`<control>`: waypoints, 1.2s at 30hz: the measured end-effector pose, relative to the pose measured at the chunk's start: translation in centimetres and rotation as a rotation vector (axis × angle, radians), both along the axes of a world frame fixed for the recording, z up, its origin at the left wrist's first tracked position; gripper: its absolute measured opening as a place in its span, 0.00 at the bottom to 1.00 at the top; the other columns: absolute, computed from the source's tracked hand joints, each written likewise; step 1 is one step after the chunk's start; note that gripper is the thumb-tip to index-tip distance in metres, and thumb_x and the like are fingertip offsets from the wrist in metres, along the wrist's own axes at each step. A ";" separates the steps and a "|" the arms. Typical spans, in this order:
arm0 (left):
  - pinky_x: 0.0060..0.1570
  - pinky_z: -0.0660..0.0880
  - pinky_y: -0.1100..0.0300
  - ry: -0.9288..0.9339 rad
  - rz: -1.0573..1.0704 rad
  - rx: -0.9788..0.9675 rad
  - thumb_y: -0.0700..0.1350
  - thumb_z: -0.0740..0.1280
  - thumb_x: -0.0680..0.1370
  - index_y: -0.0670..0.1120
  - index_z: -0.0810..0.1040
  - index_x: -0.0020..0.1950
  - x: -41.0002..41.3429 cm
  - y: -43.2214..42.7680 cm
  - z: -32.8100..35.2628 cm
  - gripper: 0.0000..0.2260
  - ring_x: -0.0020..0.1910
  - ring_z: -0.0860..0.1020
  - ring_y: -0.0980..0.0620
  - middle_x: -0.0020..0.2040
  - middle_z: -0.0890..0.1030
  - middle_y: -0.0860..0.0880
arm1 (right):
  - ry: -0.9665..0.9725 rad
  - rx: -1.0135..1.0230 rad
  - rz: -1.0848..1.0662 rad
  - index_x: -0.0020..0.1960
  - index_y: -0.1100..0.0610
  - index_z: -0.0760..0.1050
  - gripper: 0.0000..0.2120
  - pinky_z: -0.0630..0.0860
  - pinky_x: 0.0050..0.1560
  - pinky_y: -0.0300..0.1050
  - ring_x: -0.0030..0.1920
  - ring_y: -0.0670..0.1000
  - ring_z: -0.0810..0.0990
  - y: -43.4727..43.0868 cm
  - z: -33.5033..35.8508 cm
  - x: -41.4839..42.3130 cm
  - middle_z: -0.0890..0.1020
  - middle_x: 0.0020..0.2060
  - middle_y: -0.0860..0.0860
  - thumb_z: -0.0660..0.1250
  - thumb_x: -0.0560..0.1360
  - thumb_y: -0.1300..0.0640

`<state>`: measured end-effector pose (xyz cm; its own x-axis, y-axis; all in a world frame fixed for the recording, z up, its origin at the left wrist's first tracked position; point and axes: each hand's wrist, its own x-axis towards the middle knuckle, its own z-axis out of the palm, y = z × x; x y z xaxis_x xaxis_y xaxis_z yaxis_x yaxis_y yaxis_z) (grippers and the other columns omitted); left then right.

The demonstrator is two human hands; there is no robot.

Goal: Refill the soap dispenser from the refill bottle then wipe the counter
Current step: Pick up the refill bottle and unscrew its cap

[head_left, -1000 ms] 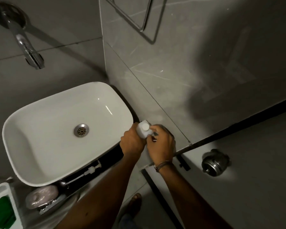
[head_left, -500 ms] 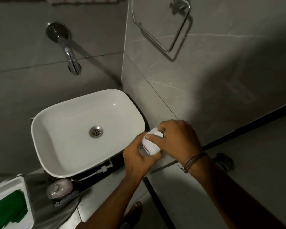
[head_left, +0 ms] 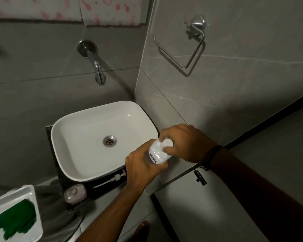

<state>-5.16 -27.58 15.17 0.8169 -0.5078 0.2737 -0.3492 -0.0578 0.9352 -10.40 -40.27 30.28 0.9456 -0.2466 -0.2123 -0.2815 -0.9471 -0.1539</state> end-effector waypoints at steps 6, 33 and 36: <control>0.50 0.79 0.71 -0.044 0.022 0.007 0.47 0.86 0.63 0.44 0.86 0.57 -0.1 0.7 0.1 0.24 0.45 0.82 0.58 0.46 0.87 0.52 | 0.012 -0.076 -0.065 0.66 0.50 0.77 0.25 0.80 0.55 0.47 0.55 0.54 0.83 0.6 -0.1 -0.5 0.83 0.57 0.51 0.75 0.73 0.41; 0.43 0.85 0.58 -0.027 -0.025 0.025 0.44 0.87 0.64 0.48 0.86 0.53 0.2 -0.3 -2.2 0.20 0.42 0.86 0.52 0.45 0.88 0.51 | -0.449 0.146 -0.053 0.55 0.56 0.84 0.16 0.81 0.48 0.35 0.45 0.46 0.84 -1.5 -1.9 -1.0 0.88 0.48 0.49 0.77 0.68 0.55; 0.48 0.80 0.69 0.040 -0.025 0.015 0.49 0.84 0.65 0.57 0.83 0.56 0.4 1.0 -3.6 0.22 0.49 0.84 0.59 0.49 0.85 0.59 | -0.663 0.199 -0.326 0.53 0.52 0.84 0.16 0.84 0.43 0.39 0.42 0.45 0.87 -3.3 -4.3 -1.9 0.88 0.44 0.46 0.77 0.66 0.50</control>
